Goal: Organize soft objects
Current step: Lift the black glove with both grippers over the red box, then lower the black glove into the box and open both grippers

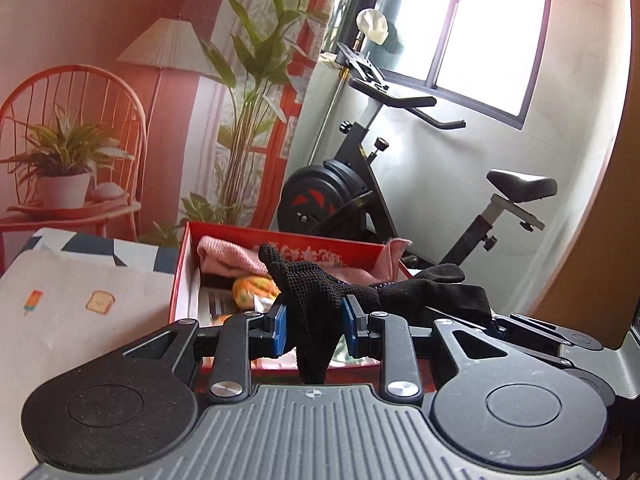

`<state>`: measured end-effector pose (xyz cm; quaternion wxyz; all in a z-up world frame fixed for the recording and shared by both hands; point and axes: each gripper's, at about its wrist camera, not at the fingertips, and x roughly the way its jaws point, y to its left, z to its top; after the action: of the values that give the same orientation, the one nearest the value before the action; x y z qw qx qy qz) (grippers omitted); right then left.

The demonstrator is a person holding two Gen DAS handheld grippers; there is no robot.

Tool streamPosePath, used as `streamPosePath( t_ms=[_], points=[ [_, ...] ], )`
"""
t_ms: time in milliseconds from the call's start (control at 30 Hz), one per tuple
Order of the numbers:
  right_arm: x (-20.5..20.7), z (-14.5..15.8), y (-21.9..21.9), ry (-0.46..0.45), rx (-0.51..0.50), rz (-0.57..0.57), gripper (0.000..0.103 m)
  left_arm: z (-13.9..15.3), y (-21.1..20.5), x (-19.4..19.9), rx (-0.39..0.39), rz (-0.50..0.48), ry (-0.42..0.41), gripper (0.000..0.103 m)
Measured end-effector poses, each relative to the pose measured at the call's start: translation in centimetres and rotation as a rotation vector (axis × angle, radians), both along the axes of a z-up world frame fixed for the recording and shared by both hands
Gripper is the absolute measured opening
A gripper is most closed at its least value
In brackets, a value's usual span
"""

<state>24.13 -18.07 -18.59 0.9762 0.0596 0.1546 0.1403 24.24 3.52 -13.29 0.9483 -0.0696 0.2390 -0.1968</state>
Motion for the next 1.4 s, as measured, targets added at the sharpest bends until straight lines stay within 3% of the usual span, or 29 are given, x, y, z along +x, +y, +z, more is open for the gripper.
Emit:
streamPosePath(
  t_ms=[167, 467, 667, 733, 800, 900, 967, 1067, 1400],
  points=[
    [3.4, 0.1, 0.1, 0.007, -0.021, 0.000, 0.017, 0.0, -0.3, 2.4, 0.029, 0.007, -0.001, 0.029],
    [8.9, -2.4, 0.4, 0.111, -0.041, -0.004, 0.018, -2.5, -1.0, 7.0, 0.083, 0.018, 0.063, 0.030],
    [10.3, -3.8, 0.0, 0.155, -0.056, -0.041, 0.025, -3.3, -1.6, 7.7, 0.136, 0.008, 0.058, 0.045],
    [10.0, -4.0, -0.3, 0.142, -0.072, -0.064, 0.030, -3.1, -1.6, 7.2, 0.141, 0.001, 0.038, 0.058],
    [9.6, -3.9, -0.4, 0.130, -0.095, -0.075, 0.046, -2.9, -1.4, 6.8, 0.144, 0.009, 0.024, 0.078],
    [8.7, -3.3, -0.7, 0.115, -0.116, -0.078, 0.069, -2.3, -0.8, 6.4, 0.147, 0.029, 0.025, 0.097],
    [8.0, -2.7, -0.7, 0.111, -0.127, -0.070, 0.077, -1.8, -0.2, 5.9, 0.143, 0.043, 0.030, 0.101],
    [6.3, -1.4, -0.8, 0.069, -0.134, -0.093, 0.102, -0.8, 0.6, 4.9, 0.147, 0.067, 0.020, 0.103],
    [0.9, 3.1, -1.9, 0.048, -0.029, -0.146, 0.103, 3.9, 2.8, -0.6, 0.110, 0.173, 0.005, 0.103]
  ],
)
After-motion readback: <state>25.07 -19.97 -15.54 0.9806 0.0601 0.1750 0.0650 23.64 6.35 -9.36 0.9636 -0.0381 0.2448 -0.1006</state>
